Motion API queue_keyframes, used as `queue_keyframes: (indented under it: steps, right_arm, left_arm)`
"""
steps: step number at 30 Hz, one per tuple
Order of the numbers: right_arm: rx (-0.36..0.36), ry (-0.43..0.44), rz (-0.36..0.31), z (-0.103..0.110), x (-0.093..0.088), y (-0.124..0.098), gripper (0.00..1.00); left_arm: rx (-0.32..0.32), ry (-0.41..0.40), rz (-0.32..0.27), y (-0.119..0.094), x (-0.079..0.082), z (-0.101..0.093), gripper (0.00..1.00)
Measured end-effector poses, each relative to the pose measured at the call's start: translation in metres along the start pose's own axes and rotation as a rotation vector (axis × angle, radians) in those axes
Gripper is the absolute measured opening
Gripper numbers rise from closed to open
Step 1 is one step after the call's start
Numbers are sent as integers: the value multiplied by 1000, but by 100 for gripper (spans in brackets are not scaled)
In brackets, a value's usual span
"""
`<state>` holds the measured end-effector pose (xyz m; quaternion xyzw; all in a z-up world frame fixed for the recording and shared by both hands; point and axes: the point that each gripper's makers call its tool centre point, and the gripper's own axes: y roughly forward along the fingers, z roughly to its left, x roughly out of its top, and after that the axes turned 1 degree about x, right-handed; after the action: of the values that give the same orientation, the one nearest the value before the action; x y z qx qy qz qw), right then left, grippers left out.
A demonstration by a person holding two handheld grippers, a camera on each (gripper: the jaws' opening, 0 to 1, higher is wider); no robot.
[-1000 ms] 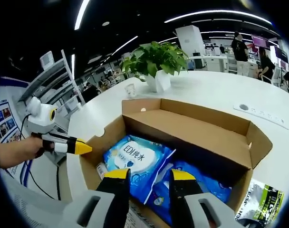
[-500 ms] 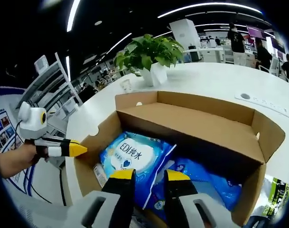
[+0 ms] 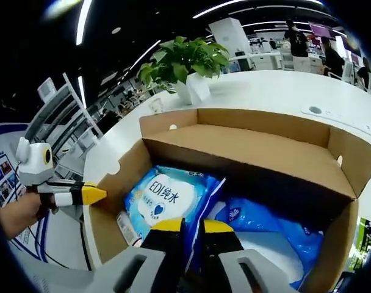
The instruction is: Operate the shoe box by opening the lid, removing the specified soft item, and placing it in the target area until the item is outside and the box remains undamaged.
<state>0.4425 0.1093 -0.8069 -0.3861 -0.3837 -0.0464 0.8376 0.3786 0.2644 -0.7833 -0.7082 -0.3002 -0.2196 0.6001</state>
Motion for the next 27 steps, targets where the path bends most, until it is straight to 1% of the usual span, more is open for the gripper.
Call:
queue_keyframes:
  steps: [2,9,15,22,27]
  right_arm:
    - [1,4,-5,1,1,-1,0]
    - [-7,13,-15,7,2,-3,0]
    - [-2,39,-37,11,9,-7,0]
    - [15,90,-59,16,15,-12,0]
    - [32,111,-70,21,19,-15,0]
  left_arm:
    - [2,5,0,1,0,1,3]
    - [6,9,2,0,-1,0,3]
    - [9,12,2,-2,-2,-2,2]
    - [11,15,2,-4,-2,-2,2]
    - [11,15,3,-5,-2,-3,2]
